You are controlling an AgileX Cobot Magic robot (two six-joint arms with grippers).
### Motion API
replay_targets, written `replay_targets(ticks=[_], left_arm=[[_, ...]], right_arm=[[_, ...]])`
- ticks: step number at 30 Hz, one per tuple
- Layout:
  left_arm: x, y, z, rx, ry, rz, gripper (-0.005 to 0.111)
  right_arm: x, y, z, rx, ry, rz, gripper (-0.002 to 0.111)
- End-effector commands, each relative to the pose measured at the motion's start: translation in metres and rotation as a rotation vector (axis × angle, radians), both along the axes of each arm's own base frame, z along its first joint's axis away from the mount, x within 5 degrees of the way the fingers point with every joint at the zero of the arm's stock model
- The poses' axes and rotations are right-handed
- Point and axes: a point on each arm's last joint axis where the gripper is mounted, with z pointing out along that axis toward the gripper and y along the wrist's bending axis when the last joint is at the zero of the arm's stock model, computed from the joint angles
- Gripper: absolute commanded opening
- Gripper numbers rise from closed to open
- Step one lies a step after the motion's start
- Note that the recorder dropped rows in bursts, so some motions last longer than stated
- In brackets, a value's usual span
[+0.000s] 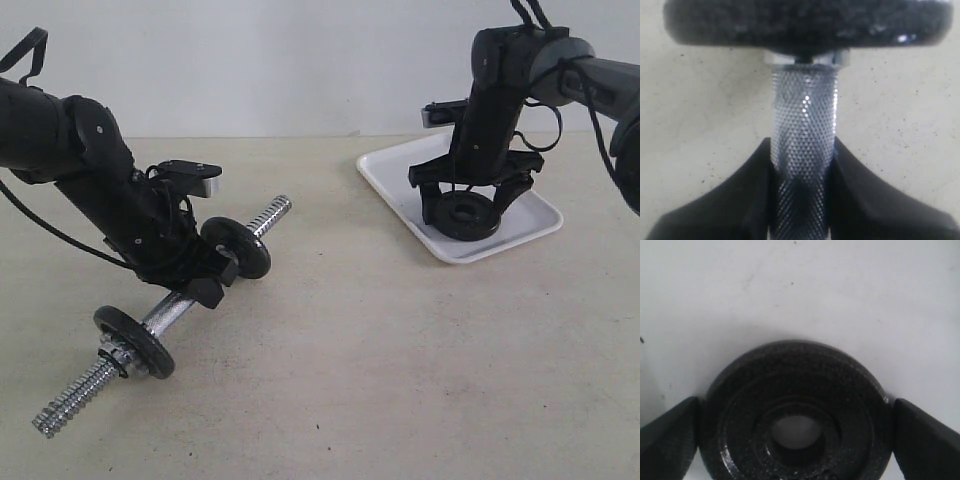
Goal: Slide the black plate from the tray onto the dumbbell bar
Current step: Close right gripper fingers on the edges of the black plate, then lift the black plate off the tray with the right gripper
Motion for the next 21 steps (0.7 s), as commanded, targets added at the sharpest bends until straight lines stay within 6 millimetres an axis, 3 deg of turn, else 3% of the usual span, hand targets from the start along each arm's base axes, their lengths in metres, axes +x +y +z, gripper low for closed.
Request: replay_targets(ticks=[1, 4, 6, 12, 17, 21], left_arm=[[0.004, -0.004, 0.024, -0.056, -0.082, 0.032, 0.004], [0.004, -0.004, 0.024, -0.056, -0.082, 0.032, 0.004], [0.004, -0.004, 0.024, -0.056, -0.082, 0.032, 0.004], [0.004, -0.004, 0.024, -0.056, -0.082, 0.032, 0.004], [0.004, -0.004, 0.023, -0.056, -0.08, 0.032, 0.004], [0.005, -0.004, 0.024, -0.052, -0.094, 0.012, 0.004]], right_arm=[[-0.001, -0.006, -0.019, -0.023, 0.042, 0.055, 0.0], [-0.001, -0.006, -0.015, -0.024, 0.033, 0.077, 0.0], [0.0, -0.006, -0.001, -0.025, 0.005, 0.095, 0.0], [-0.008, -0.007, 0.084, -0.007, -0.16, 0.112, 0.0], [-0.018, -0.009, 0.129, 0.006, -0.248, 0.111, 0.0], [-0.028, 0.002, 0.159, 0.143, -0.295, 0.16, 0.0]])
